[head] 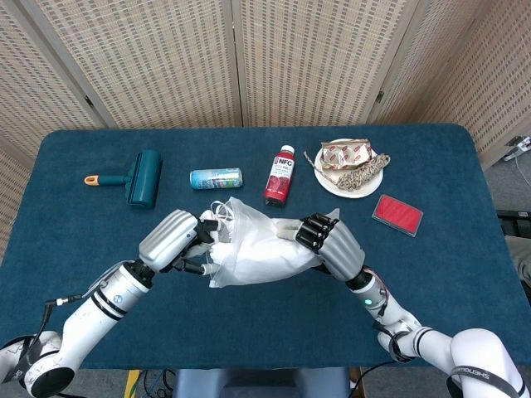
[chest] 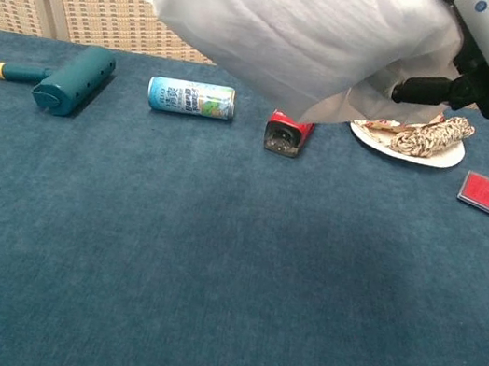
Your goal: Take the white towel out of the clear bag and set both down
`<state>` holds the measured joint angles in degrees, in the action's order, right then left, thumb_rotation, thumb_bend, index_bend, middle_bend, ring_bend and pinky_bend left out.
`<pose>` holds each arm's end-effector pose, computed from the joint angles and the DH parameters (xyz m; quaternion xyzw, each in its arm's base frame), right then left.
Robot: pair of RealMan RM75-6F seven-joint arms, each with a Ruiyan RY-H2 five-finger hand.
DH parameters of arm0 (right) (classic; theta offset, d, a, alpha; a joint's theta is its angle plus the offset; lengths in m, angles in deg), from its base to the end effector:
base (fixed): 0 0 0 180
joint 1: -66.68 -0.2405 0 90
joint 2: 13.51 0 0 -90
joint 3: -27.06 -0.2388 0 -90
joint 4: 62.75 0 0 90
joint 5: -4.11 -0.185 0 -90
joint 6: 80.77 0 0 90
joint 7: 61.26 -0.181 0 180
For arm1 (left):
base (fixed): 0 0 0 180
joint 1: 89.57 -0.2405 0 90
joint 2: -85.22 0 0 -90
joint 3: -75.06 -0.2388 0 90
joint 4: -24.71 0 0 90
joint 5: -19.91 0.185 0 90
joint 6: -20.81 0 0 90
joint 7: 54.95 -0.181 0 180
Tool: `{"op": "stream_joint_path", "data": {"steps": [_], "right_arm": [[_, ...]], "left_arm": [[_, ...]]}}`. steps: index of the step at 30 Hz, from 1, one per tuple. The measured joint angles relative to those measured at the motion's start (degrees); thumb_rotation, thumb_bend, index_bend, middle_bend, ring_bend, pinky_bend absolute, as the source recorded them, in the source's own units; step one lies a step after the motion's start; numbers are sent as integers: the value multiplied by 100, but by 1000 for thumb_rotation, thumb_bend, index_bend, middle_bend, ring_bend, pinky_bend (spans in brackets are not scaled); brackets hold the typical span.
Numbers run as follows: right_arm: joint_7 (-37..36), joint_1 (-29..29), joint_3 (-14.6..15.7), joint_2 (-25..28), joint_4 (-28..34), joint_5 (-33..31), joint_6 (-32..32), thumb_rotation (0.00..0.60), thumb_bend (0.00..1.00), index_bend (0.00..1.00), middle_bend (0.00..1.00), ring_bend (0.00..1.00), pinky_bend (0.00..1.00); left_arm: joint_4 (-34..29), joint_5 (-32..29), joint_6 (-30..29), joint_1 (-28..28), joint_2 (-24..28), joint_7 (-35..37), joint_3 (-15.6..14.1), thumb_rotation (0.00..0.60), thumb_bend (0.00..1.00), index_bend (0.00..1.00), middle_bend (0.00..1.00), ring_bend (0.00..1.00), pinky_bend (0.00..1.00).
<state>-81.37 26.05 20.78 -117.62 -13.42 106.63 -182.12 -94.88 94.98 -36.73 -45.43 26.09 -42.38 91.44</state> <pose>-0.0820 -0.3172 0.0507 0.6217 -0.1491 0.7179 0.2755 -0.0100 0.3110 0.1268 -0.6803 -0.4409 -0.5539 0.1899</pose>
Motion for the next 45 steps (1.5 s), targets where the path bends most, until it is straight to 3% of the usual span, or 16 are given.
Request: {"op": "stream_joint_path", "data": {"steps": [7, 13, 16, 21, 24, 32, 38, 45], "right_arm": [[-74, 76, 44, -3, -80, -72, 73, 600, 622, 482, 516, 489, 630], [-102, 133, 106, 42, -54, -168, 320, 600, 360, 433, 443, 425, 623], [-103, 158, 156, 101, -1, -200, 466, 600, 249, 362, 386, 368, 590], [-57, 182, 239, 253, 172, -265, 799, 600, 0, 93, 163, 164, 415], [2, 193, 285, 397, 383, -308, 1007, 600, 0, 4, 77, 81, 329], [163, 275, 314, 635, 668, -390, 1214, 600, 0, 0, 47, 47, 295], [203, 347, 403, 788, 772, -406, 1388, 600, 0, 0, 57, 46, 292], [266, 411, 516, 1021, 926, -418, 1638, 600, 0, 0, 162, 113, 294]], "left_arm": [[89, -3, -23, -102, 34, 52, -70, 600, 701, 723, 1000, 840, 960], [184, 16, -37, -172, 16, 104, -129, 600, 701, 723, 1000, 840, 960], [225, 25, -29, -189, -22, 117, -159, 600, 700, 722, 1000, 841, 960], [275, 49, -18, -195, -86, 72, -187, 600, 700, 723, 1000, 841, 960], [290, 38, -2, -189, -111, 30, -194, 600, 701, 722, 1000, 840, 960], [354, 12, 33, -166, -246, -203, -256, 600, 701, 722, 1000, 840, 960], [429, -4, 55, -163, -387, -352, -338, 600, 701, 721, 1000, 840, 960], [545, 30, 72, -177, -636, -588, -496, 600, 701, 720, 1000, 840, 960]]}}
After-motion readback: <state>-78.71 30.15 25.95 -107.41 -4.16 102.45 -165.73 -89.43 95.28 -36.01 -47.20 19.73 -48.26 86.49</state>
